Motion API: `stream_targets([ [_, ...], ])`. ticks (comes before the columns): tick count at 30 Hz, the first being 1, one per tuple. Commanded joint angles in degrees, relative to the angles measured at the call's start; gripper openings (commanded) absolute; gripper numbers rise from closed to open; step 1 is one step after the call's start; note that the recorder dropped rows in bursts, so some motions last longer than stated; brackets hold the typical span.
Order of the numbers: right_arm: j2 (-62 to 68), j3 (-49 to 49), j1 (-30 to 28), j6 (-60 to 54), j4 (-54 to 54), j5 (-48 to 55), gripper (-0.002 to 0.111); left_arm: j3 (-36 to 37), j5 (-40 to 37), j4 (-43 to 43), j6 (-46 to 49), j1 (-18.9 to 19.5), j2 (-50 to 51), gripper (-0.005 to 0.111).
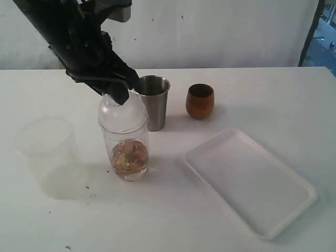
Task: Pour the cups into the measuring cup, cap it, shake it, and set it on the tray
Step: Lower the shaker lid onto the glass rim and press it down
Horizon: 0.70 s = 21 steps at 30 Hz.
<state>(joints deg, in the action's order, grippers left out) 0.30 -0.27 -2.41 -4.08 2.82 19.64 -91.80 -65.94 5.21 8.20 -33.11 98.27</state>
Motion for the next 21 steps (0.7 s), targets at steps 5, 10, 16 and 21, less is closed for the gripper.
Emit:
stream_targets([
  [5, -0.3, 0.27, -0.43, 0.06, 0.1, -0.19, 0.0, 0.35, -0.58, 0.56, 3.12, -0.19, 0.78, 0.0],
  [10, -0.3, 0.27, -0.43, 0.06, 0.1, -0.19, 0.0, 0.35, -0.58, 0.56, 4.25, -0.19, 0.78, 0.004],
  [16, -0.3, 0.27, -0.43, 0.06, 0.1, -0.19, 0.0, 0.35, -0.48, 0.46, 4.25, -0.19, 0.78, 0.044],
  [21, -0.3, 0.27, -0.43, 1.94, 0.1, -0.19, 0.0, 0.35, 1.04, -0.32, 4.25, -0.19, -0.42, 0.044],
])
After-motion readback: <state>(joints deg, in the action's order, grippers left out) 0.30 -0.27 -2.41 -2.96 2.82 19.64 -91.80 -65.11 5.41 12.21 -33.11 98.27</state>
